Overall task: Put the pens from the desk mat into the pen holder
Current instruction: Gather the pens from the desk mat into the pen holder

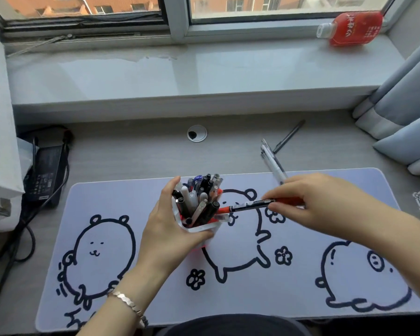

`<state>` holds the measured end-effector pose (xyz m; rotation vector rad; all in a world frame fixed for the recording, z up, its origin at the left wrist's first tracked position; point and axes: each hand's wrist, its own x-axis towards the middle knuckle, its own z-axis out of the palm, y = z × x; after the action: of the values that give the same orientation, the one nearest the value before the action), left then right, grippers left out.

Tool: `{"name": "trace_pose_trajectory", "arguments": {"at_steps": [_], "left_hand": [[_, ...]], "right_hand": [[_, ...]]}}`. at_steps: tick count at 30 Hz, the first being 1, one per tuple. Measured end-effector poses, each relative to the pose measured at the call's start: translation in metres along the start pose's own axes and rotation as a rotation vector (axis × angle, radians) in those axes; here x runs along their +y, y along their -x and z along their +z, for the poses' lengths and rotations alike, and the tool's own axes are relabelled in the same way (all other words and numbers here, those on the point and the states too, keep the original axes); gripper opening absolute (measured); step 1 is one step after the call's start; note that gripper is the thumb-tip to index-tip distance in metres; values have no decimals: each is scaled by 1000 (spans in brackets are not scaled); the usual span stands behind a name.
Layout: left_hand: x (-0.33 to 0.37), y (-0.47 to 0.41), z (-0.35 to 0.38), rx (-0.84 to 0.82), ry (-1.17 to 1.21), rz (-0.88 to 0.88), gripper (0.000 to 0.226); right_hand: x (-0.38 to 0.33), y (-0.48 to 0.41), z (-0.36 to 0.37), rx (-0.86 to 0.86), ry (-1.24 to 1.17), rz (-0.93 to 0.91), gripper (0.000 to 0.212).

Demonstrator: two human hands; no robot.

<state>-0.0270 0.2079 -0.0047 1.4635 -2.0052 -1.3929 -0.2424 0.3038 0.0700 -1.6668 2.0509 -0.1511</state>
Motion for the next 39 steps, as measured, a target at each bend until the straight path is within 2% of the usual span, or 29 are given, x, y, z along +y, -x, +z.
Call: {"name": "trace_pose_trajectory", "arguments": {"at_steps": [4,6,9,12,16,20,24,26,29,32,35,39], "left_hand": [[11,10,9,-49,-190,120,101],[11,13,11,-62,-239,161,102],[3,12,5,-30,-100,49,99],[2,12,0,-7,-35,-3,91],[5,18,1,-35,-32,-13,92],[6,19,1,-34,-15,-25,93],[6,19,-1,-31,-24,-27,93],[6,18,-1,-28,-26,-36,93],[9,18,1,-34,-46,-45,98],[16,21,6,-55,-57,-26,97],[23,26,10,-98,-60,-14,96],[25,26,10,-81,-10,-10,98]], "right_hand": [[-30,-8,17,-8,250,-121,28],[-42,-9,27,-22,275,-159,27],[-37,-6,25,-4,0,-104,25],[-29,-7,25,131,-257,-111,13],[-33,-10,30,221,-284,-111,13],[-21,-6,20,247,-442,-37,31],[-16,13,-2,369,-563,-27,20],[-17,21,-7,397,-572,-47,11],[-26,18,-1,334,-435,-178,5],[-38,4,26,323,-319,-266,8],[-46,-9,54,517,-269,-307,15],[-52,-17,82,758,-441,-286,34]]}}
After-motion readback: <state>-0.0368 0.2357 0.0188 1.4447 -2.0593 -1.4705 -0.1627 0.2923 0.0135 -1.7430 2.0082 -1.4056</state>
